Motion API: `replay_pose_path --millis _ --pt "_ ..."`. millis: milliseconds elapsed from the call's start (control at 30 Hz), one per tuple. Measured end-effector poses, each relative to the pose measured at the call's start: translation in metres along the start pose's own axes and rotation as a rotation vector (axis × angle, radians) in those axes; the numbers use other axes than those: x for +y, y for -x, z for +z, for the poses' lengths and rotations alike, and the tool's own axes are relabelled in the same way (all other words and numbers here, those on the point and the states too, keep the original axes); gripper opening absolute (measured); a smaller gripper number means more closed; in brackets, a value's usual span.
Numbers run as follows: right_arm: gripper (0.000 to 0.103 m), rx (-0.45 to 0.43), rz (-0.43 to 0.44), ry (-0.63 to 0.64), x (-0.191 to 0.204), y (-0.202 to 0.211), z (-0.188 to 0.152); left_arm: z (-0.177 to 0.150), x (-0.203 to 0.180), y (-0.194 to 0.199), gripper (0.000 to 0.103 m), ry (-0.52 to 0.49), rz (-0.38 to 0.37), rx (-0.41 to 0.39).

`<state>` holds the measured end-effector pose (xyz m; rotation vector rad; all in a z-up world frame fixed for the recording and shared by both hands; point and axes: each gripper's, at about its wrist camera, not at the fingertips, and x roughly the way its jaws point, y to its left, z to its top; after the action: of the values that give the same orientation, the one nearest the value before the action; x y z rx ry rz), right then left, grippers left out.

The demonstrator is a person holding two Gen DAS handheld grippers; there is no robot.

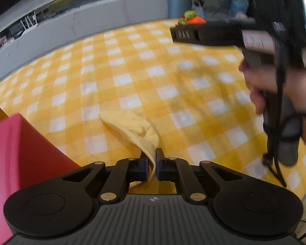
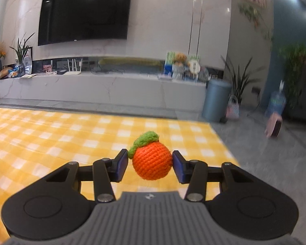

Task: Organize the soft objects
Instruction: 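Carry the orange fruit with right tool while left tool carries the yellow cloth to the bin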

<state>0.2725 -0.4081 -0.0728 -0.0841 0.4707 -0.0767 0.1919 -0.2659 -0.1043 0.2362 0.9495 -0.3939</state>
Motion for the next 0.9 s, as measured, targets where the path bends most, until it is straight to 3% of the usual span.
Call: replay_pose_path --millis 100,367,500,700,900 --pt "0.047 -0.027 -0.032 0.054 0.010 0.019 0.003 0.001 0.003 0.017 0.007 -0.003 0.005 -0.035" --pt "0.047 -0.048 -0.057 0.155 0.020 0.047 -0.007 -0.004 0.008 0.053 0.007 -0.093 -0.104 -0.115" --pt "0.047 -0.032 -0.075 0.084 0.012 0.057 -0.010 -0.007 0.023 0.076 0.007 -0.092 -0.090 -0.153" --pt "0.047 -0.107 -0.073 0.024 0.012 0.090 0.011 -0.006 0.059 0.110 0.007 -0.029 -0.086 -0.211" --pt "0.047 -0.227 0.037 -0.034 0.030 0.136 0.048 -0.017 0.089 0.147 0.008 0.015 -0.054 -0.292"
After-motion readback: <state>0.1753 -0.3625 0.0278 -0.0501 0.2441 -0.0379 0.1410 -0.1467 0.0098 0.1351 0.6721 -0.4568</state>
